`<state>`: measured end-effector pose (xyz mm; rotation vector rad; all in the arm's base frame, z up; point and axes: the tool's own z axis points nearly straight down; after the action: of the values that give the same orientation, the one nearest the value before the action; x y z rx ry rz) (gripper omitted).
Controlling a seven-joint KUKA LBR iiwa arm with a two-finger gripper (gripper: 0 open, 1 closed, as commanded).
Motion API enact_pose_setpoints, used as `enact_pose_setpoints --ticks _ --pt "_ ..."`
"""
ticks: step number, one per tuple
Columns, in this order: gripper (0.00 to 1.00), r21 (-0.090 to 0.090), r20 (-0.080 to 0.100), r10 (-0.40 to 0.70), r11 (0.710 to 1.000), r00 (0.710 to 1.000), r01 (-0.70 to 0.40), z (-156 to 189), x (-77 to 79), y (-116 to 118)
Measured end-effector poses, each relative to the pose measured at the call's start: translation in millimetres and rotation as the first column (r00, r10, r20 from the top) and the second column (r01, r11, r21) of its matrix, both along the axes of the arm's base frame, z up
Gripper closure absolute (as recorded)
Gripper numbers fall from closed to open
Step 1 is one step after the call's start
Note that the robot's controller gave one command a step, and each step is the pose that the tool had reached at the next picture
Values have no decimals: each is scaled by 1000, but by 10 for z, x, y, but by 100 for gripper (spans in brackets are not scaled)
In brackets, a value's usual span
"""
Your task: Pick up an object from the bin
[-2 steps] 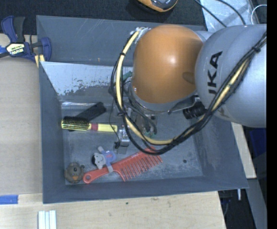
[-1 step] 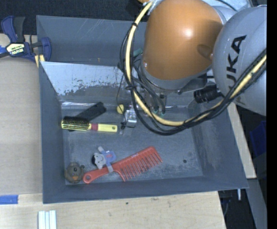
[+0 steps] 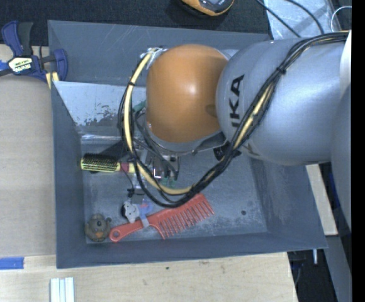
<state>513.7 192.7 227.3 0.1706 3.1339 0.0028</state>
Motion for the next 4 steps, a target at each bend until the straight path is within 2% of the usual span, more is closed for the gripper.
enact_pose_setpoints --ticks 1,2,3,4 --pt "0 -2 0 65 998 998 -65 565 -173 -245" --pt "0 -1 11 299 954 954 -299 48 179 -23" --pt "0 -2 9 340 941 940 -340 -111 228 27" --pt "0 -4 7 383 924 924 -383 -239 193 99"
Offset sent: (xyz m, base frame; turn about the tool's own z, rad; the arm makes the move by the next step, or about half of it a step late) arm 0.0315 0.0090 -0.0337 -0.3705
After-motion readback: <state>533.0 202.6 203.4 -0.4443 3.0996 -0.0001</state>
